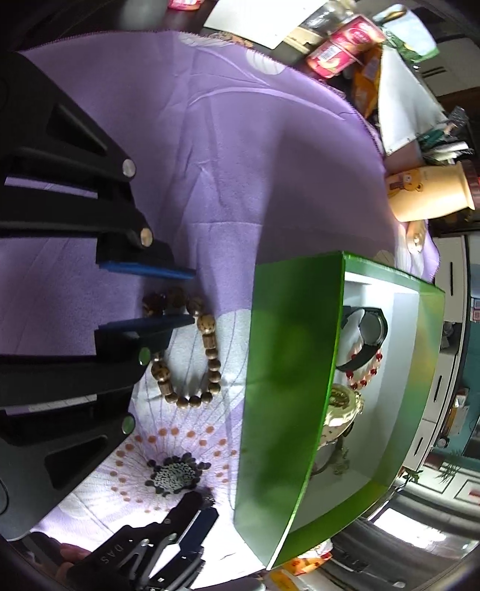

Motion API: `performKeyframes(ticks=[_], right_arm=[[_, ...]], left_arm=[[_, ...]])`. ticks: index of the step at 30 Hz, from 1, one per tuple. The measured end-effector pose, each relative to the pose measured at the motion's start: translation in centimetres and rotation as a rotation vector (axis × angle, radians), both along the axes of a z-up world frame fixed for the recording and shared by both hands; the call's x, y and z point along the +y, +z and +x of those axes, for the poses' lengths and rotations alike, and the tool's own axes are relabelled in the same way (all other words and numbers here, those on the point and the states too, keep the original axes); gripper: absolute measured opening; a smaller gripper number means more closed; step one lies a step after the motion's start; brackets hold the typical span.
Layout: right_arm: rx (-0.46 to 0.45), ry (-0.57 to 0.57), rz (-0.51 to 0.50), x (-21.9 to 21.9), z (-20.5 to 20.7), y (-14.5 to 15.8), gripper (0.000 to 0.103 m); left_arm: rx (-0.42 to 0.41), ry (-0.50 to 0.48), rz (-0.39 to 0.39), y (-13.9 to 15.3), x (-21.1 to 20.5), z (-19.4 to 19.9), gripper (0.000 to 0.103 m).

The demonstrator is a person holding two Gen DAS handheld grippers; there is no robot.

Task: Organize jewelry
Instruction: 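Grasp the wooden bead bracelet with the left tool while the right tool grasps the silver stone ring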

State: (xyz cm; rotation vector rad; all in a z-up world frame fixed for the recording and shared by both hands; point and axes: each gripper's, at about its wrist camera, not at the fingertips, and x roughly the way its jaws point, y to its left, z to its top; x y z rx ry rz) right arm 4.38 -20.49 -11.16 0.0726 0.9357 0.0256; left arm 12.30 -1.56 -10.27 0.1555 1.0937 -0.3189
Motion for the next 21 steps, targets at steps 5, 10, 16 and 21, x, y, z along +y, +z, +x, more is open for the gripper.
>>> performKeyframes(ticks=[5, 10, 16, 21], right_arm=[[-0.006, -0.012, -0.003, -0.2, -0.1, -0.1, 0.021], [0.001, -0.014, 0.031, -0.3, -0.8, 0.1, 0.021], [-0.039, -0.021, 0.085, -0.7, -2.6, 1.7, 0.021], [-0.073, -0.02, 0.113, -0.7, -3.8, 3.1, 0.021]], left_arm=[[0.007, -0.006, -0.015, 0.0, 0.0, -0.1, 0.011], [0.049, 0.004, -0.062, 0.2, 0.3, -0.2, 0.011], [0.078, 0.007, -0.157, 1.9, 1.3, -0.4, 0.011], [0.095, 0.0, -0.223, 3.3, 1.6, -0.8, 0.011]])
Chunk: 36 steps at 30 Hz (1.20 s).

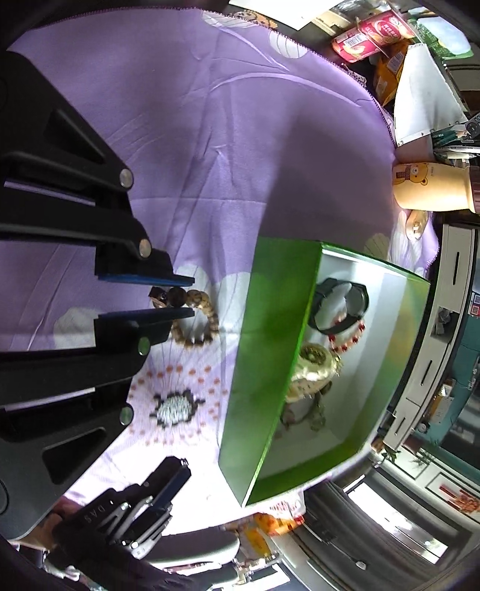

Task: Organize jewelry
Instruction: 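Grasp the wooden bead bracelet with the left tool while the right tool grasps the silver stone ring, then carry the wooden bracelet and silver ring over the green box with both tools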

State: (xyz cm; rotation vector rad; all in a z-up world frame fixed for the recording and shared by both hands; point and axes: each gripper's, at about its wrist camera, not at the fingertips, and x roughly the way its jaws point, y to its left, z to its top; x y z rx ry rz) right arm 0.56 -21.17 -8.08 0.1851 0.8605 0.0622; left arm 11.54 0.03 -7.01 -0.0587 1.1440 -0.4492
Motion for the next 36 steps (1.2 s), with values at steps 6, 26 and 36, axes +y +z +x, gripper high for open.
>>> performKeyframes(ticks=[6, 26, 36], right_arm=[[-0.014, -0.002, 0.007, 0.0, -0.6, 1.0, 0.021], [-0.083, 0.019, 0.025, -0.8, -1.5, 5.2, 0.021], [-0.118, 0.022, 0.018, -1.4, 0.1, 7.3, 0.021]], left_arm=[[-0.03, -0.022, -0.037, 2.3, -0.5, -1.0, 0.011], [-0.102, -0.063, -0.023, 7.2, -2.3, -1.8, 0.011], [-0.159, -0.097, -0.027, 10.5, -4.5, -0.4, 0.011]])
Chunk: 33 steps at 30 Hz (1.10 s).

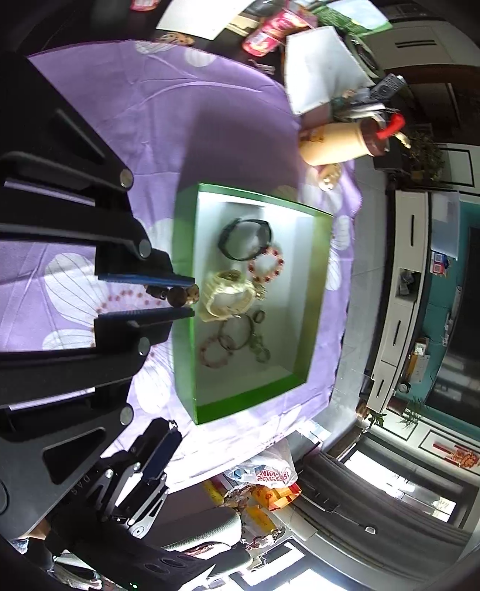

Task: Organize jewelry
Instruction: 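Carry the wooden bracelet and silver ring over the green box with both tools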

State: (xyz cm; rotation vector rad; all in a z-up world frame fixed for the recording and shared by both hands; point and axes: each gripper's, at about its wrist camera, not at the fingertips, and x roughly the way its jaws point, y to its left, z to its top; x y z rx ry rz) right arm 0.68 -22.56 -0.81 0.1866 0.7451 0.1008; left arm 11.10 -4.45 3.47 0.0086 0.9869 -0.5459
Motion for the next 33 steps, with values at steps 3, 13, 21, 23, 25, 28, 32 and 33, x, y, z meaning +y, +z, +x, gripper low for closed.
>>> performKeyframes(ticks=[3, 13, 21, 23, 25, 28, 32, 33], right_arm=[[-0.006, 0.001, -0.005, -0.3, 0.6, 0.4, 0.021], [0.002, -0.025, 0.032, -2.1, 3.4, 1.5, 0.021], [0.014, -0.048, 0.047, -3.9, 5.8, 1.5, 0.021], [0.021, -0.052, 0.043, -4.2, 6.4, 1.3, 0.021], [0.029, -0.054, 0.04, -4.5, 7.0, 1.0, 0.021], [0.042, -0.056, 0.033, -4.7, 7.9, 0.6, 0.021], [0.055, -0.057, 0.029, -5.0, 8.7, 0.0, 0.021], [0.059, -0.058, 0.03, -5.1, 9.0, -0.2, 0.021]], left_arm=[[-0.009, -0.009, 0.002, 0.8, -1.0, 0.6, 0.011], [-0.027, -0.017, 0.02, 1.8, -4.0, 3.2, 0.011], [-0.009, -0.016, 0.021, 1.3, -6.3, 6.1, 0.011], [-0.005, -0.017, 0.021, 1.1, -7.0, 6.9, 0.011], [0.001, -0.019, 0.023, 0.8, -7.6, 7.5, 0.011], [0.011, -0.02, 0.031, 0.2, -8.8, 8.8, 0.011], [0.019, -0.024, 0.048, -0.6, -10.2, 10.1, 0.011], [0.021, -0.025, 0.054, -0.8, -10.6, 10.4, 0.011]])
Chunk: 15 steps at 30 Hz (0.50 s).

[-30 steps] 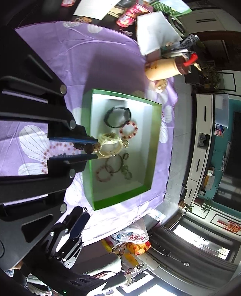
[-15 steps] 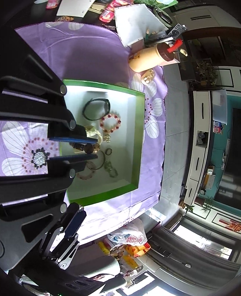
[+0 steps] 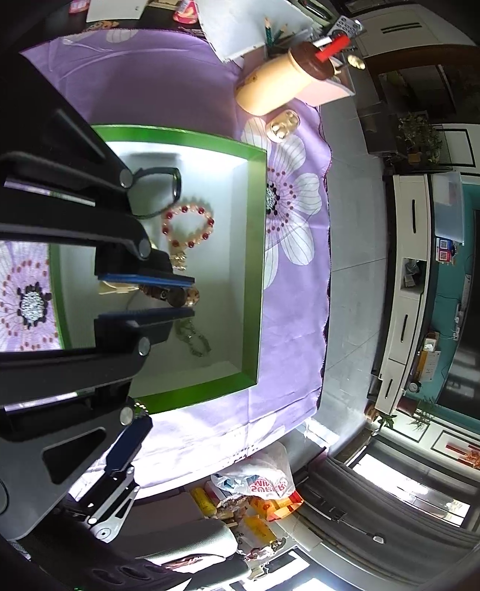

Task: Organize jewelry
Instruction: 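Carry the wooden bracelet and silver ring over the green box with both tools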

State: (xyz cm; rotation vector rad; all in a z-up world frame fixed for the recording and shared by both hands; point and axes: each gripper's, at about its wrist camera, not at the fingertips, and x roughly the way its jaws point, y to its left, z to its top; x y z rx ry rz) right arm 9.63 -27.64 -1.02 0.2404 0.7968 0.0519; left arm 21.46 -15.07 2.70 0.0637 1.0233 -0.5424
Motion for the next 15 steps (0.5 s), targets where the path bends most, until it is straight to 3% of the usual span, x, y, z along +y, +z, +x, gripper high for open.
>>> performKeyframes(ticks=[15], right_arm=[[0.036, 0.014, -0.01, -0.2, 2.8, -1.9, 0.021]], left_arm=[[0.01, -0.008, 0.069, -2.7, -3.1, 2.4, 0.011]])
